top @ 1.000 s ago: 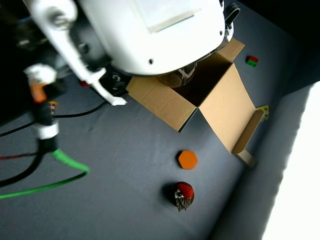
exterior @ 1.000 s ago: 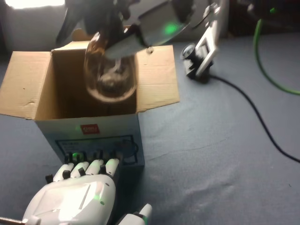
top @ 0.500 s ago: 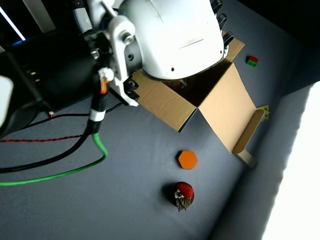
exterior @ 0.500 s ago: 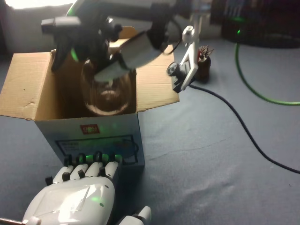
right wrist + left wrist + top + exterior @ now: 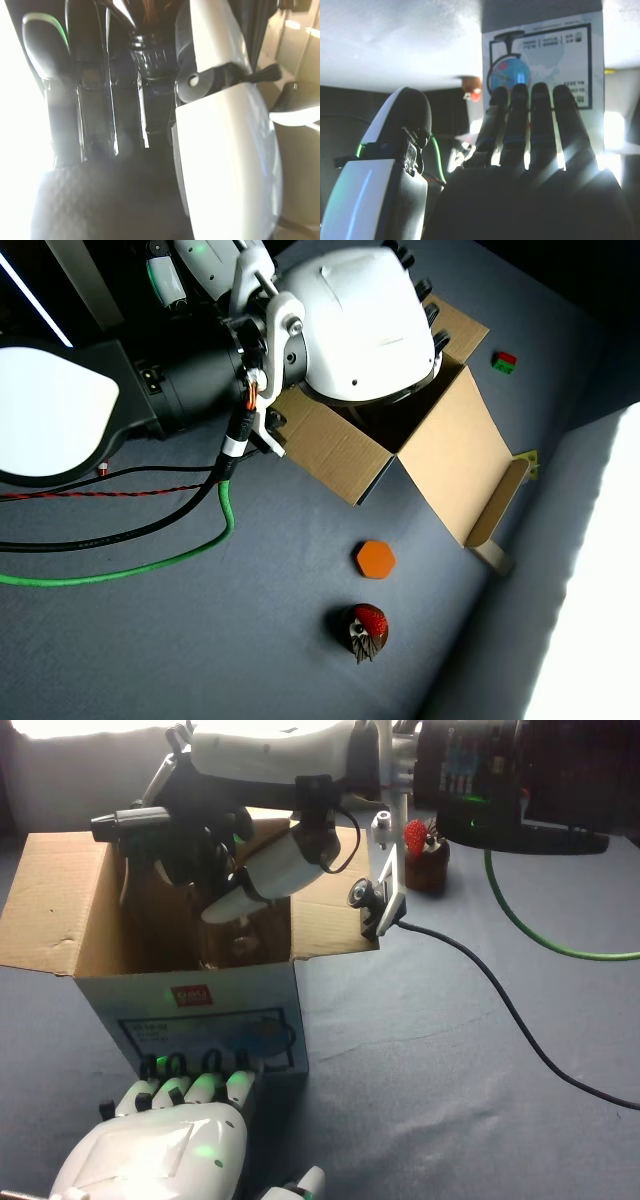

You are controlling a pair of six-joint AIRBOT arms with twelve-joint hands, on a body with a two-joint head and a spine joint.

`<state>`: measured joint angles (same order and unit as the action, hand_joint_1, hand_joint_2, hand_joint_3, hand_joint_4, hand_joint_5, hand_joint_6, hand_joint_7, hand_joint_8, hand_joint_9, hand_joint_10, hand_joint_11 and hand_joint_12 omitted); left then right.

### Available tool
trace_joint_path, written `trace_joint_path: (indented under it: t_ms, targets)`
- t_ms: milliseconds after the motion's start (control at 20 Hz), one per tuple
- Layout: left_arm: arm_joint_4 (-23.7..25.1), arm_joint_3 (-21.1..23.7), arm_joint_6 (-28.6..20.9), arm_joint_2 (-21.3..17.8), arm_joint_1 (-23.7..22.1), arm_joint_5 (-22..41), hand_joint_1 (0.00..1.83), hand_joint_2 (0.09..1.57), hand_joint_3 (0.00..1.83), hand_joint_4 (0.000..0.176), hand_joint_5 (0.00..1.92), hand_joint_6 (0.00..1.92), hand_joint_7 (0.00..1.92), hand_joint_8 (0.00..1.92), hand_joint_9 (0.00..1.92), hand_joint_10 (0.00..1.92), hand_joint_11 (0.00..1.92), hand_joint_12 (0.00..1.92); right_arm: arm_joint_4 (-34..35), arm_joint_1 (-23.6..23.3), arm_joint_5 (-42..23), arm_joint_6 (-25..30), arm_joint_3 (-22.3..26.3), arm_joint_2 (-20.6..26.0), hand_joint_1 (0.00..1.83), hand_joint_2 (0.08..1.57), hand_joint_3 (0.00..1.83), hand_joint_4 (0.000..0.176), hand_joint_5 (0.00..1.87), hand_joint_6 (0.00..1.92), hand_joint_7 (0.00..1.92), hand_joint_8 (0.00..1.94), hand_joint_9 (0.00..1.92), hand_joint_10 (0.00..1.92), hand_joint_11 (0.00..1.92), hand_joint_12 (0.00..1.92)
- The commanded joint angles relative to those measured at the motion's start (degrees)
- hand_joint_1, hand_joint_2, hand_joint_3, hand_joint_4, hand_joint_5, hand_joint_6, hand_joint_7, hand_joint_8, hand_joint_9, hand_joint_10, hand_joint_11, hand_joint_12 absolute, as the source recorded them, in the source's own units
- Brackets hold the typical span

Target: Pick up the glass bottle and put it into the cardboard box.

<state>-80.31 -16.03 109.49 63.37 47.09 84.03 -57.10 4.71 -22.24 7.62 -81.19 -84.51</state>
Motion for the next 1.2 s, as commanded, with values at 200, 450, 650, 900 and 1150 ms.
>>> trace_joint_path:
  t_ms: [200,450,650,900,1150]
  targets:
    - [4.8,0.1,-0.8,0.2,-0.1,2.8,0.26,1.32,0.00,0.000,0.08,0.01,0.09,0.01,0.07,0.01,0.00,0.00,2.5,-0.7,-3.8,-0.7,-0.1,0.4,1.26,1.08,0.00,0.000,0.96,0.92,1.16,0.88,1.10,0.86,0.87,1.36]
    - [4.2,0.3,-0.9,0.2,0.0,2.8,0.23,1.32,0.00,0.000,0.08,0.00,0.08,0.00,0.05,0.01,0.00,0.00,2.5,-0.3,-3.7,-2.1,-0.1,0.6,1.27,1.08,0.00,0.000,0.96,0.91,1.15,0.89,1.10,0.86,0.87,1.36]
    - [4.2,0.3,-0.9,0.2,-0.1,2.8,0.23,1.32,0.00,0.000,0.07,0.00,0.08,0.00,0.05,0.00,0.00,0.00,2.4,-0.3,-3.7,-2.6,-0.1,0.7,1.21,1.18,0.00,0.000,0.74,1.25,0.97,1.11,0.88,0.94,0.68,1.48]
    - [4.2,0.4,-0.9,0.2,0.0,2.8,0.23,1.32,0.00,0.000,0.07,0.00,0.06,0.00,0.04,0.00,0.00,0.00,2.4,0.3,-3.5,-2.7,0.7,1.0,0.98,1.18,0.00,0.000,0.48,0.20,0.67,0.07,0.52,0.55,0.10,1.53]
    - [4.1,0.6,-0.9,0.2,0.0,2.8,0.23,1.32,0.00,0.000,0.07,0.00,0.06,0.00,0.04,0.01,0.00,0.00,2.4,0.1,-4.0,-2.7,1.3,2.2,0.95,1.08,0.00,0.000,0.43,0.11,0.55,0.00,0.38,0.45,0.00,1.37]
